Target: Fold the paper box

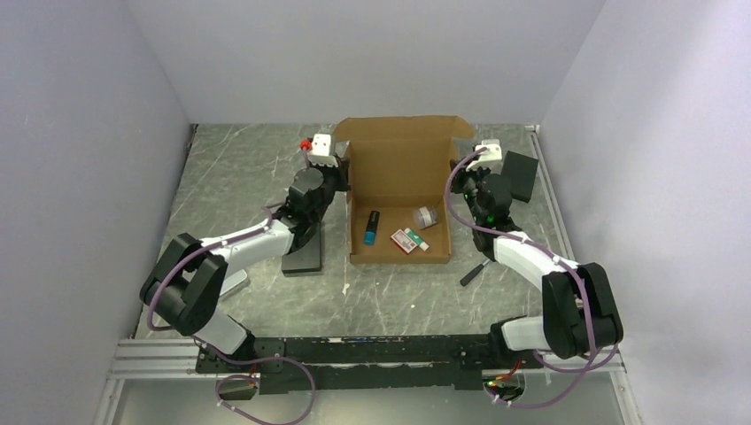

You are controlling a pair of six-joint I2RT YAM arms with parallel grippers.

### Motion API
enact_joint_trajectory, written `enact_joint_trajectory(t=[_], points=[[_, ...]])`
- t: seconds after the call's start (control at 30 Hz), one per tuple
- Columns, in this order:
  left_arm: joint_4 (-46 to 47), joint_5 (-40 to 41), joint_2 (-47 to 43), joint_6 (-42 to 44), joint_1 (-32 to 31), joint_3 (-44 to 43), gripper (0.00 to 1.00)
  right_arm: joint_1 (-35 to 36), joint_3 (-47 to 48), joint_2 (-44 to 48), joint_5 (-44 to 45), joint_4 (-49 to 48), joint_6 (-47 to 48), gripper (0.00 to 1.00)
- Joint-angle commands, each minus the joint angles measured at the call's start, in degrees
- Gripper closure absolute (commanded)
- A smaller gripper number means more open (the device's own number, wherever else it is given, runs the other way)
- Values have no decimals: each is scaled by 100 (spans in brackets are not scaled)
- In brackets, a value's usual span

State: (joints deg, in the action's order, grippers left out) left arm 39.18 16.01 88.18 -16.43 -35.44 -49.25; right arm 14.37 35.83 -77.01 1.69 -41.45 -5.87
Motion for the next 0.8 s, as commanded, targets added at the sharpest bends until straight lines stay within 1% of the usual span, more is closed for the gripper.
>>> enact_joint_trajectory(t=[0.0, 0.2, 0.27, 0.5, 0.77], points=[[-542, -66, -205, -280, -239, 139, 100, 161, -103, 337, -202, 171, -59, 95], [-679, 167, -286, -352, -358, 161, 100, 170, -222, 550, -231, 316, 57, 93], [-905, 240, -293, -422, -360, 12, 100, 169, -188, 534, -189, 330, 71, 94], [-2187, 511, -200, -766, -379, -866, 100, 178, -171, 512, -187, 331, 83, 93], [-2891, 508, 18, -872, -397, -1391, 100, 180, -138, 443, -205, 339, 91, 93]])
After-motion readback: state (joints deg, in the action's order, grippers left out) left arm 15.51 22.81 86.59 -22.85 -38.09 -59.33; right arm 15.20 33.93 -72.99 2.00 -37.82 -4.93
